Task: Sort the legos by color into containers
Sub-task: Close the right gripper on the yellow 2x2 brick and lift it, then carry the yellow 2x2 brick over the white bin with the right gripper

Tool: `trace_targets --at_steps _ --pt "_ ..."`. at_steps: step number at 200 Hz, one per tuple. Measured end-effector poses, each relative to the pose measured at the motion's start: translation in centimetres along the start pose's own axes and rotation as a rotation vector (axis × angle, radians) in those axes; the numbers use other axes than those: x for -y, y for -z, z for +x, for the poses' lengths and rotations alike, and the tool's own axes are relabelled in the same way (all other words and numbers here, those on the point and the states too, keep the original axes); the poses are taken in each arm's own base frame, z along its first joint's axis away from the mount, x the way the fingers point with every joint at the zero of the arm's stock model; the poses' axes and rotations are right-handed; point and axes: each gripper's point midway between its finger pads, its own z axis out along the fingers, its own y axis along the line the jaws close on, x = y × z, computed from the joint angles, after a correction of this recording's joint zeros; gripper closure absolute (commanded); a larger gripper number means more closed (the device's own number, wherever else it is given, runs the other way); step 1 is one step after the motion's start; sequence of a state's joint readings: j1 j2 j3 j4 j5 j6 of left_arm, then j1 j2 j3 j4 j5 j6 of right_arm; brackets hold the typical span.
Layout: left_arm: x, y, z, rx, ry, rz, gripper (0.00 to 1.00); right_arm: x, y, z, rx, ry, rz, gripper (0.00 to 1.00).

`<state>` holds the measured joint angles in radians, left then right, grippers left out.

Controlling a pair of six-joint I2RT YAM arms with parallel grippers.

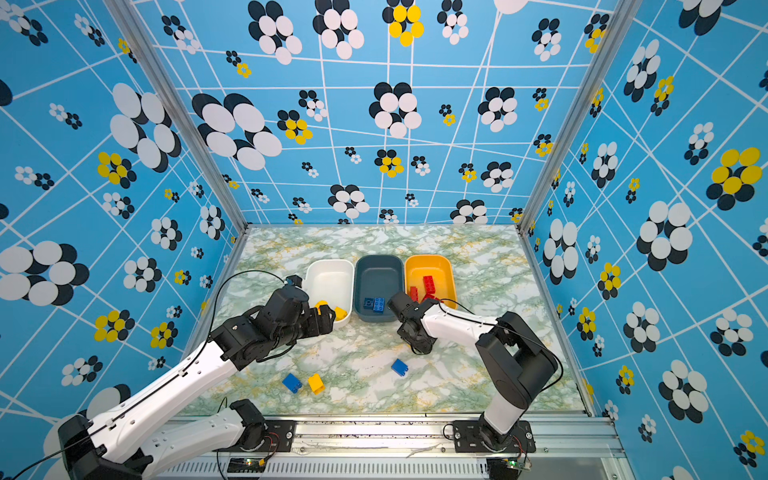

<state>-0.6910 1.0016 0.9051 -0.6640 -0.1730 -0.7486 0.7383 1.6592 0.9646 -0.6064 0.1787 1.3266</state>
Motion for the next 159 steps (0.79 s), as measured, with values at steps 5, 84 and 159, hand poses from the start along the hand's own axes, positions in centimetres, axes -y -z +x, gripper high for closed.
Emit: trace_targets --at_steps 5,84,159 --pt "-0.1 0.0 0.1 -0.001 0.0 -0.003 0.05 0.0 0.3 0.1 0.002 0.008 -0.003 0.73" --pt "-3.6 0.4 2.9 -0.018 0.061 -0.062 0.05 -4.8 7.9 1.4 0.034 0.228 -0.179 0.74" --pt "-6.7 0.8 5.3 -0.041 0.111 -0.136 0.04 -16.6 10.6 2.1 0.038 0.47 -0.351 0.73"
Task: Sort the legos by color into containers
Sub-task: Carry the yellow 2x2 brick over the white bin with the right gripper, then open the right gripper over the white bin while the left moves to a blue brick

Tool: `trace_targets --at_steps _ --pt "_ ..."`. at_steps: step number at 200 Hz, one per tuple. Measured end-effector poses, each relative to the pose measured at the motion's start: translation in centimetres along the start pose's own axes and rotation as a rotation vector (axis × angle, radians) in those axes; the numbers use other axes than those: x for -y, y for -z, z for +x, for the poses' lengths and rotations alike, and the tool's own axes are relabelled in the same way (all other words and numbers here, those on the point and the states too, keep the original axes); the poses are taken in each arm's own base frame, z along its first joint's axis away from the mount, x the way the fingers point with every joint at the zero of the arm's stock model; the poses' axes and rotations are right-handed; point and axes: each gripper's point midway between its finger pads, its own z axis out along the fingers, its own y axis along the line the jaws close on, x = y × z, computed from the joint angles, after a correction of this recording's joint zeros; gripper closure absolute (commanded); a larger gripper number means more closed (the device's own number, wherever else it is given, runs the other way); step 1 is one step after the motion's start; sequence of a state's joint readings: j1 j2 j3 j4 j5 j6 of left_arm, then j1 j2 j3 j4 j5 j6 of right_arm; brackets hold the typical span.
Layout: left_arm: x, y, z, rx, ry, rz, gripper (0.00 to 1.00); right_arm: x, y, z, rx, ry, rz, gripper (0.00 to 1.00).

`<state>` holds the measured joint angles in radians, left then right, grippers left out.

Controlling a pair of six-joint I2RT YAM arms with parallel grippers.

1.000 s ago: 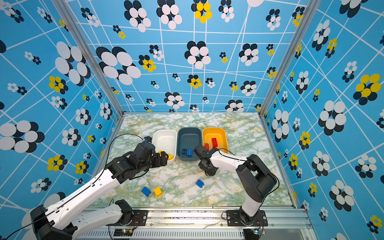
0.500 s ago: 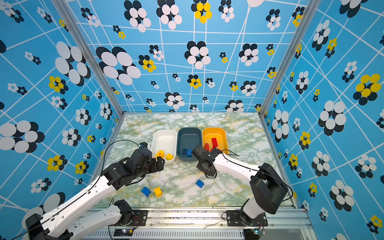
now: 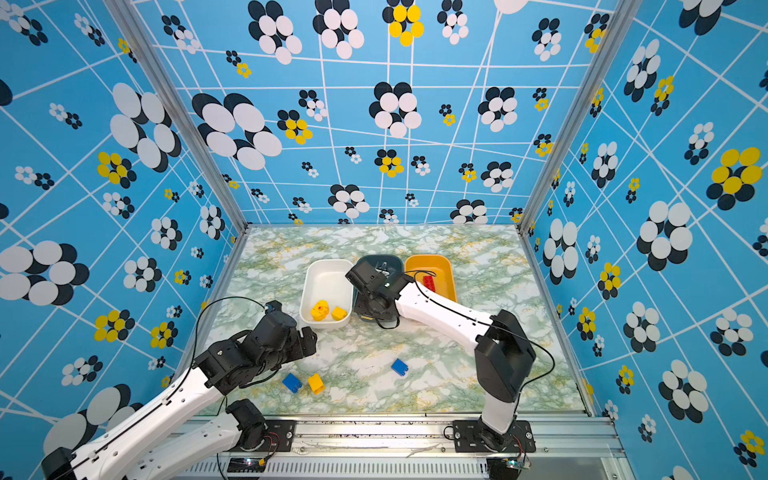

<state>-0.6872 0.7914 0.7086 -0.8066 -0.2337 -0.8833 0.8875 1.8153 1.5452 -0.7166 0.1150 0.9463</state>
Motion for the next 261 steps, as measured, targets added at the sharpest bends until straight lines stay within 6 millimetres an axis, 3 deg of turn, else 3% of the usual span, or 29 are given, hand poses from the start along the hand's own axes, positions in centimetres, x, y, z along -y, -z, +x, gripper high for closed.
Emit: trace_targets --at_steps 58,86,122,157,173,228,261 --pt "-1.2 0.2 0.6 -0.005 0.023 -0.036 0.03 -7.1 -3.2 -2.6 -0.024 0.121 -0.118 0.72" --pt "-1.6 0.3 0.6 -0.002 0.035 -0.046 0.03 -9.4 -5.2 -3.3 -0.036 0.156 -0.153 0.69" --pt "-2.0 0.3 0.9 -0.009 0.053 -0.062 0.02 -10.1 -9.0 -2.8 -0.08 0.197 -0.133 0.61" --pt "-3.2 0.4 1.6 -0.019 0.076 -0.095 0.02 -9.6 -11.4 -2.1 -0.116 0.218 -0.098 0.38" --pt "-3.8 0.5 2.0 -0.022 0.094 -0.107 0.01 -9.6 -11.4 -2.1 -0.118 0.228 -0.095 0.33" --pt "-5.2 0.9 2.8 -0.037 0.132 -0.151 0.02 -9.8 -10.3 -3.2 -0.1 0.226 -0.11 0.31" --pt "-5.8 1.0 3.4 -0.056 0.168 -0.182 0.05 -9.7 -7.7 -3.5 -0.088 0.243 -0.125 0.28"
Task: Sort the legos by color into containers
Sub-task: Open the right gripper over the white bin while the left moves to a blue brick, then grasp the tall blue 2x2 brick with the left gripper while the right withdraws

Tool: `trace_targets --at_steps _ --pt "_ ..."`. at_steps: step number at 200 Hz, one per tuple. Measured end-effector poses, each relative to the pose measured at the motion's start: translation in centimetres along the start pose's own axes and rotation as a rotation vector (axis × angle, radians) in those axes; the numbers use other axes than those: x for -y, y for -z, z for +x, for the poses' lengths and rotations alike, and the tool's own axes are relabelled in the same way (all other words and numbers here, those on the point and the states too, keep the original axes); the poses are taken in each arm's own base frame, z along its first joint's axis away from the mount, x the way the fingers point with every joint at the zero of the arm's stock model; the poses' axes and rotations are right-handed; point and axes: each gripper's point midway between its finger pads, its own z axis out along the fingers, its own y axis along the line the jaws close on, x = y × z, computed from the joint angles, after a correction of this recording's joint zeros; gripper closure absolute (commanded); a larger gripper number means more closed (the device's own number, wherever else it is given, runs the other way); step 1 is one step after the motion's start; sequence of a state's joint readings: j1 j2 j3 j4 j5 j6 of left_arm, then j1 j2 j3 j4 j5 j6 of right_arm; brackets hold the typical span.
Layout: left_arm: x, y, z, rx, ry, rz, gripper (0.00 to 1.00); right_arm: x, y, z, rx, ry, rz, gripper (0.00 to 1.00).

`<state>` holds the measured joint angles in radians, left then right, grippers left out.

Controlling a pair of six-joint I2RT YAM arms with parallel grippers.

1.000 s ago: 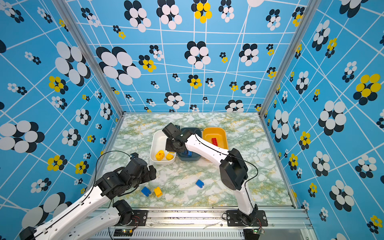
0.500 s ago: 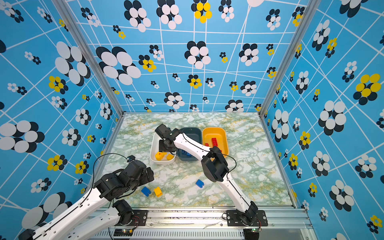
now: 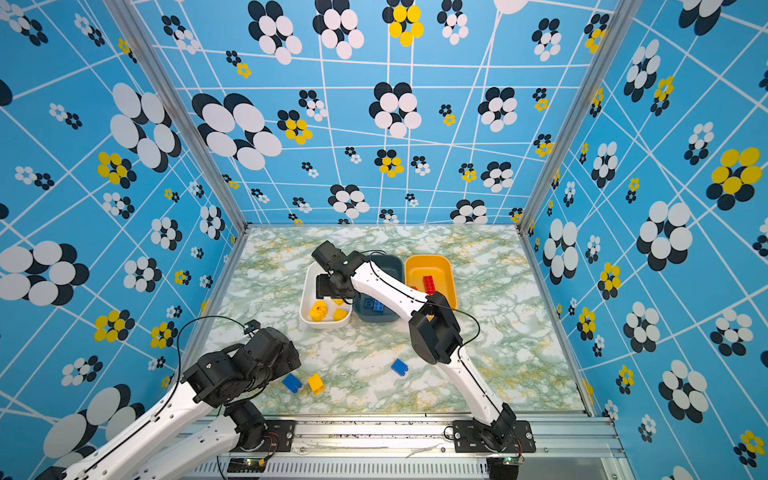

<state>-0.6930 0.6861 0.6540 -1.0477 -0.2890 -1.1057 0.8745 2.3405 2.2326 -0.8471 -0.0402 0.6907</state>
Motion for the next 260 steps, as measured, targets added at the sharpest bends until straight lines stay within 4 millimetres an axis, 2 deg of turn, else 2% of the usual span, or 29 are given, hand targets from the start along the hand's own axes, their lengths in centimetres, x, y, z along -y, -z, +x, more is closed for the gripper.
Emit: trace_targets --at_steps 46,71,88,131,149,174,205,233,260 --pt "-1.0 -0.4 1.1 -0.041 0.071 -0.064 0.08 -0.5 7.0 0.3 0.038 0.035 -0.058 0.22" --pt "-1.1 -0.8 1.8 -0.066 0.111 -0.094 0.1 0.5 9.8 1.7 0.038 0.055 -0.066 0.18" --pt "-1.1 -1.0 2.2 -0.08 0.148 -0.109 0.11 2.2 10.4 3.3 0.014 0.05 -0.056 0.17" --pt "-1.9 -1.9 3.7 -0.115 0.266 -0.132 0.16 8.3 10.3 8.6 -0.079 -0.014 0.023 0.15" --pt "-2.0 -2.5 4.3 -0.134 0.298 -0.141 0.16 10.1 10.7 10.0 -0.1 -0.043 0.046 0.15" --pt "-2.3 -3.8 5.4 -0.163 0.323 -0.164 0.18 11.3 11.8 10.5 -0.086 -0.071 0.047 0.14" --pt "-2.8 -5.3 6.7 -0.193 0.343 -0.19 0.22 12.1 13.6 10.0 -0.043 -0.094 0.032 0.14" --pt "-2.1 -5.9 6.6 -0.196 0.355 -0.173 0.25 13.1 14.8 10.0 -0.013 -0.118 0.035 0.14" --pt "-1.5 -6.5 6.4 -0.195 0.367 -0.168 0.32 14.0 15.3 10.4 -0.008 -0.14 0.043 0.14"
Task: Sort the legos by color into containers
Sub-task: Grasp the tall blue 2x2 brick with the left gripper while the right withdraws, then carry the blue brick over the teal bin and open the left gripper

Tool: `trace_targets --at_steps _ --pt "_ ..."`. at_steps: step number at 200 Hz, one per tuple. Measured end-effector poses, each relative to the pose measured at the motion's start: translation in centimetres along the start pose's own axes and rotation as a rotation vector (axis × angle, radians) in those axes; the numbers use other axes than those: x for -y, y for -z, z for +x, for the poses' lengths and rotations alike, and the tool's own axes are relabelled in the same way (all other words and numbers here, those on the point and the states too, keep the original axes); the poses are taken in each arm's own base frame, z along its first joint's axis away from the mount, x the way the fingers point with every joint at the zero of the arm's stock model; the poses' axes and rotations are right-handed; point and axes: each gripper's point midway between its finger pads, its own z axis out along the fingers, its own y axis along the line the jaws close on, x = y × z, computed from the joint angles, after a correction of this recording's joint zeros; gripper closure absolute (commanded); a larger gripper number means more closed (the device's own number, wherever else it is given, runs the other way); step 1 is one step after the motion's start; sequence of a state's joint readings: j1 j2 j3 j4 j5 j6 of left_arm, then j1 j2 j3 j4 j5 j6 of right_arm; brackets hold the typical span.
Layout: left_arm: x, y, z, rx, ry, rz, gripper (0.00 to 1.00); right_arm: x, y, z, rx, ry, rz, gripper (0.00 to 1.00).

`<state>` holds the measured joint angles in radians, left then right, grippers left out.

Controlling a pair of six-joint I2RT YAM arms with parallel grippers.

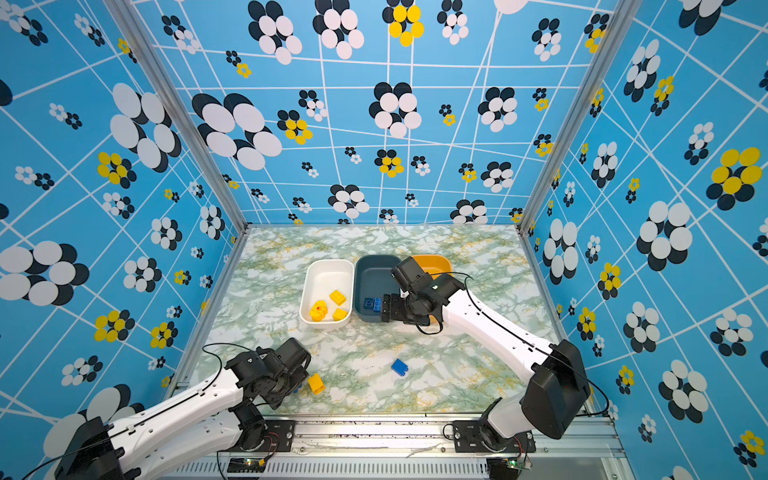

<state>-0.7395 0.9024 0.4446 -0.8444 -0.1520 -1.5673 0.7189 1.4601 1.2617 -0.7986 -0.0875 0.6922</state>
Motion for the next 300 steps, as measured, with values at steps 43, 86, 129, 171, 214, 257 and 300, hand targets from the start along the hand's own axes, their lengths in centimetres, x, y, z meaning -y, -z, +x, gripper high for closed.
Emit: trace_targets --at_steps 43,86,129,171,214,257,300 --pt "0.6 -0.4 0.1 -0.006 -0.011 0.002 0.5 0.3 0.9 0.0 0.022 -0.005 -0.001 0.14" --pt "0.7 -0.3 -0.2 0.01 -0.023 0.0 0.68 0.9 2.1 0.1 0.057 -0.01 -0.006 0.14" --pt "3.4 3.0 -1.4 0.06 -0.066 0.055 0.7 2.8 2.4 1.6 0.057 -0.047 0.01 0.14" --pt "9.1 7.5 -2.7 0.128 -0.176 0.143 0.71 5.3 2.7 3.6 0.048 -0.096 0.036 0.13" --pt "17.5 10.2 -2.4 0.161 -0.362 0.22 0.71 7.6 3.0 4.6 0.065 -0.138 0.05 0.11" --pt "27.8 10.3 -1.0 0.152 -0.543 0.307 0.72 9.3 2.0 6.4 0.031 -0.161 0.077 0.1" --pt "33.7 7.2 0.1 0.096 -0.664 0.328 0.72 10.0 1.9 7.4 0.036 -0.191 0.071 0.1"
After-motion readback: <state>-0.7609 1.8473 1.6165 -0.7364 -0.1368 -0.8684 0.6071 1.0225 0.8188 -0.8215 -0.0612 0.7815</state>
